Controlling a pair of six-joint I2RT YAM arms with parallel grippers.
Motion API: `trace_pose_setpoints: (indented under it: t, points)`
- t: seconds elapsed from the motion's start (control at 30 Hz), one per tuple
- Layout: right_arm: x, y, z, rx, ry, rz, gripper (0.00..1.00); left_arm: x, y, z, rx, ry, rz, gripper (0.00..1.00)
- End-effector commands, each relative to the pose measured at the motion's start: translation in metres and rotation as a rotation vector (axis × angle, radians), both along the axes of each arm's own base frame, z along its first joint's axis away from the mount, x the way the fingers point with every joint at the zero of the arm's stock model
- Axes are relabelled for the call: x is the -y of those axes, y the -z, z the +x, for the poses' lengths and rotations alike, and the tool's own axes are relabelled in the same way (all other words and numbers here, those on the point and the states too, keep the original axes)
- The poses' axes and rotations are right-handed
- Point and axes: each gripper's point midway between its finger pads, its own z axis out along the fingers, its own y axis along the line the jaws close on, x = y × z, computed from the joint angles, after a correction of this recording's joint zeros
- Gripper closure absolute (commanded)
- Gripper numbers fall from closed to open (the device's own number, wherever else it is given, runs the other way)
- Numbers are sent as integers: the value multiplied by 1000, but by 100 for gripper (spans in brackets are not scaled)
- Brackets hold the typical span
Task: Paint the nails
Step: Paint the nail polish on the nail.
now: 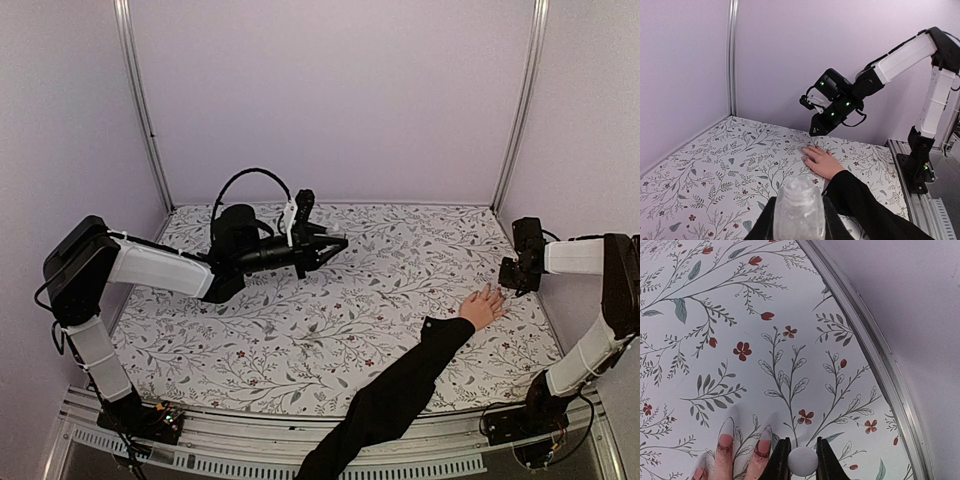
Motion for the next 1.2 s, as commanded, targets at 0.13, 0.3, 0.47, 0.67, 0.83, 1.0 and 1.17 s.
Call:
trace_pose_setpoints:
  t: [0.13, 0.3, 0.47, 0.67, 0.83, 1.0, 1.17]
  points:
    - [0, -33, 1, 102, -1, -5, 100, -7, -12, 3, 22, -16, -30, 100]
    - [-9, -21, 0, 69, -28, 29, 100, -6, -13, 3, 25, -14, -32, 100]
    - [-15, -15, -3, 51, -39, 49, 100, -6, -13, 3, 22, -15, -34, 100]
    - [-16, -10, -8, 39, -32, 58, 100, -5, -13, 3, 23, -12, -35, 100]
    - [-17, 0, -10, 13, -35, 66, 100, -6, -12, 3, 21, -15, -34, 100]
    - [-15, 4, -8, 8, -27, 57, 100, -6, -13, 3, 22, -14, -36, 100]
    - [-12, 6, -6, 2, -20, 35, 100, -6, -12, 3, 20, -15, -33, 100]
